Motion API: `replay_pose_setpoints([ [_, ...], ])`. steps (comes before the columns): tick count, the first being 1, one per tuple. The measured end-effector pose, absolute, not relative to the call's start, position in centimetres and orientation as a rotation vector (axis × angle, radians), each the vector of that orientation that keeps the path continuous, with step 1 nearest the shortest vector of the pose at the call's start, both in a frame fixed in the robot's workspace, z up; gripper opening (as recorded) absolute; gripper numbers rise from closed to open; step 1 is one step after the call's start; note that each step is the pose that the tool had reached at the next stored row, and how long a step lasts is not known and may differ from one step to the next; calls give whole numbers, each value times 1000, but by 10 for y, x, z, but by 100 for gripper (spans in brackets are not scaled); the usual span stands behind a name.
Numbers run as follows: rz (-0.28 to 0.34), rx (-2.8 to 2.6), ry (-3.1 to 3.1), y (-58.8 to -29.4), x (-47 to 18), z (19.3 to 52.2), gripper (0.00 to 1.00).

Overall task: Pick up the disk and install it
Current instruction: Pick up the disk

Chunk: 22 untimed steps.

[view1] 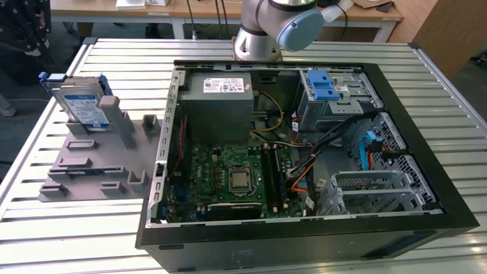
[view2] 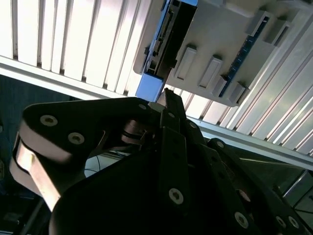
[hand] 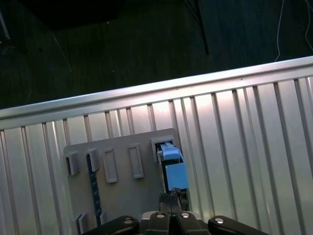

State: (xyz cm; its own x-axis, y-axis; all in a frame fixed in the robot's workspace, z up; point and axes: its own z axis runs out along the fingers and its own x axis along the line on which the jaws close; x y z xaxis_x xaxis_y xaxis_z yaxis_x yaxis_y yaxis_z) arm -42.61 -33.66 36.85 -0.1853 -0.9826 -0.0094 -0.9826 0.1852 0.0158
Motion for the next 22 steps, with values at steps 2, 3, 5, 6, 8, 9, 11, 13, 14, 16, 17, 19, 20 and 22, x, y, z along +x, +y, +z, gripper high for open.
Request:
replay_pose_setpoints([
  [2,-28,2003,-2416,-336,-426,368,11],
  [3,-28,2003,-2416,-336,-426,368,11],
  [5,-28,2003,-2416,-336,-426,368,11],
  [6,-28,2003,-2417,-336,-426,368,17],
  [8,-28,2003,-2417,-336,-426,368,23],
  [9,-28,2003,-2417,-336,-426,368,29],
  [11,-28,2003,-2417,-336,-426,367,35],
  [13,-28,2002,-2417,-336,-427,364,41],
  [14,-28,2002,-2417,-335,-427,362,47],
  [16,-27,2001,-2417,-334,-427,359,47],
  [17,-27,2001,-2417,-334,-428,357,47],
  [19,-27,2001,-2417,-333,-429,353,47],
  [20,-27,2002,-2417,-333,-430,351,47],
  [22,-26,2002,-2418,-332,-432,349,47],
])
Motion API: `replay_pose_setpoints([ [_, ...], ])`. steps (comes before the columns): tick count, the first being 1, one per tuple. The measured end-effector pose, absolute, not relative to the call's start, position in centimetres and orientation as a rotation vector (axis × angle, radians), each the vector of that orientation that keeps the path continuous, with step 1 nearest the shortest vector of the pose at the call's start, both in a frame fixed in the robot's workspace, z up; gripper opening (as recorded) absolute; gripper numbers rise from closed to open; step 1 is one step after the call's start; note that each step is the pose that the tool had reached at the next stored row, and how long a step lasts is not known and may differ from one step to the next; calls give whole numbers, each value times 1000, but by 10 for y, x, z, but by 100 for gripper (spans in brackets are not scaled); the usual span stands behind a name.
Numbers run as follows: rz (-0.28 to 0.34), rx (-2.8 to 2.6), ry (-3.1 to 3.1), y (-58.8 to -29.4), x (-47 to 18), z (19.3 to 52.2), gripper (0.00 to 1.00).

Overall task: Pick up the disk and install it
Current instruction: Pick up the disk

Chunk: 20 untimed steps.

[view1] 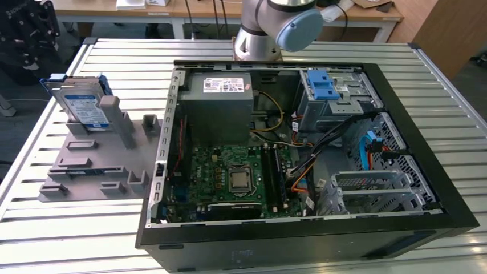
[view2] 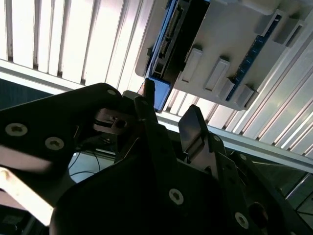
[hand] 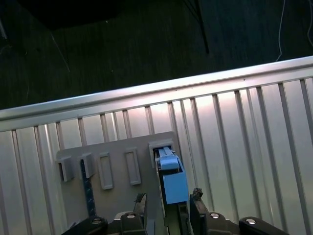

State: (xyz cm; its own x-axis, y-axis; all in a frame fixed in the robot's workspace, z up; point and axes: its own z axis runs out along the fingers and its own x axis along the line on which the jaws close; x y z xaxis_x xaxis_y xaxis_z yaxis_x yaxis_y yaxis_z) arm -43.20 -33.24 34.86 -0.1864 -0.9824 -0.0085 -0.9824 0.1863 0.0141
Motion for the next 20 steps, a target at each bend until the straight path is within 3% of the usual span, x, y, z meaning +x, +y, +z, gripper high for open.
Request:
replay_pose_setpoints([
  [10,-21,2042,-2388,-332,-435,338,48],
  [11,-20,2042,-2387,-332,-435,338,55],
  [20,-15,2123,-2316,-330,-437,331,55],
])
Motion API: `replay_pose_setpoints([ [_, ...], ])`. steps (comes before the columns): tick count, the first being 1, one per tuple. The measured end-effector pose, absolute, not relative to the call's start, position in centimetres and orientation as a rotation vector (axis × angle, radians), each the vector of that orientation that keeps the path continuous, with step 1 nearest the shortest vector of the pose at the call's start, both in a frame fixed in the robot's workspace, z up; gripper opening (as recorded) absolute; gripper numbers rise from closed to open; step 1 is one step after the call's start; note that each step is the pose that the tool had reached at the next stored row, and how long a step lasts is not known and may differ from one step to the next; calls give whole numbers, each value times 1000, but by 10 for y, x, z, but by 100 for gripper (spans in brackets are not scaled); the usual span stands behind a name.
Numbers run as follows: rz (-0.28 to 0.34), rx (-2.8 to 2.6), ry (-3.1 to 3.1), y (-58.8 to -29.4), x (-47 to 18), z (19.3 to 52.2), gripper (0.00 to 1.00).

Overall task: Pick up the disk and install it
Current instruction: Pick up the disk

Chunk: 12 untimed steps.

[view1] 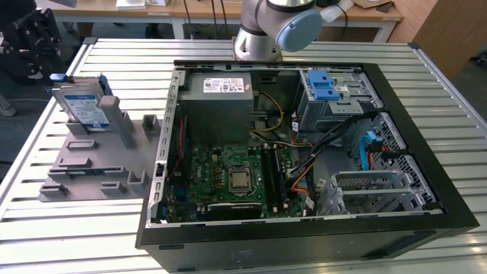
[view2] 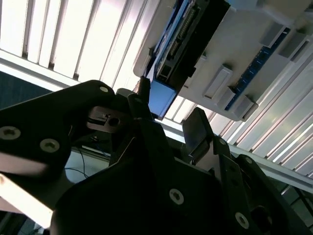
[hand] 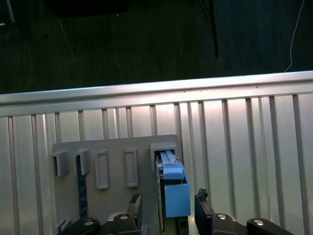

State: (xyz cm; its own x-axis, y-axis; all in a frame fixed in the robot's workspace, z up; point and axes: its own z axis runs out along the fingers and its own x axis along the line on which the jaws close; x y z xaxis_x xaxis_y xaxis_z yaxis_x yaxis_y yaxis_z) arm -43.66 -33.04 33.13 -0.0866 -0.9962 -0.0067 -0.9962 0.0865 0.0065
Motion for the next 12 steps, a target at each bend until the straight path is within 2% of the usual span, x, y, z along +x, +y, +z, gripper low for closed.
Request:
replay_pose_setpoints([
  [12,14,-2124,2315,-327,-442,321,55],
])
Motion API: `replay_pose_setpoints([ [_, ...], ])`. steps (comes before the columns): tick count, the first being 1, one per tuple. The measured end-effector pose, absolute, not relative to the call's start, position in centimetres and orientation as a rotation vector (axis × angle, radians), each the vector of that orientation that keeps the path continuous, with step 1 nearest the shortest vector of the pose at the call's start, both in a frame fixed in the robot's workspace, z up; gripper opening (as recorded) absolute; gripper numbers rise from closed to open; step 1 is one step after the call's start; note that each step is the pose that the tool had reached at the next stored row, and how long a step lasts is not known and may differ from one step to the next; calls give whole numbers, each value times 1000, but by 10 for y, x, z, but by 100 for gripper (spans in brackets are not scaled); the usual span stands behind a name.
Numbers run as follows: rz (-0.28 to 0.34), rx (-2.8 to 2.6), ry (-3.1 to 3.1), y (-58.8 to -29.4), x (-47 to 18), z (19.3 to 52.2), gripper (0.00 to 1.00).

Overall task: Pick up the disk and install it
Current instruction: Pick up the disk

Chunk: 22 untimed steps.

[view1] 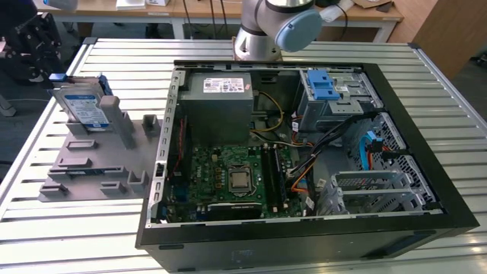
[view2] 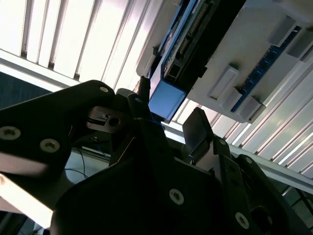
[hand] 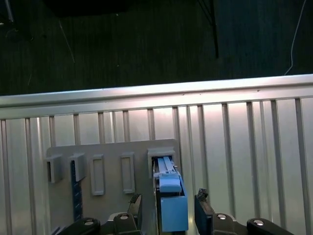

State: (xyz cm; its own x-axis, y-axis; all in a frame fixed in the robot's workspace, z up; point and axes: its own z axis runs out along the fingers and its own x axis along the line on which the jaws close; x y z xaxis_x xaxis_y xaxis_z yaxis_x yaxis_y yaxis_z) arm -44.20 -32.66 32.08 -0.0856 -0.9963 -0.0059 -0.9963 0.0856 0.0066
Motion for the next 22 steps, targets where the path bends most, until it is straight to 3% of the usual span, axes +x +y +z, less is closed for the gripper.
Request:
replay_pose_setpoints([
  [22,-9,2129,-2307,-325,-439,302,55],
])
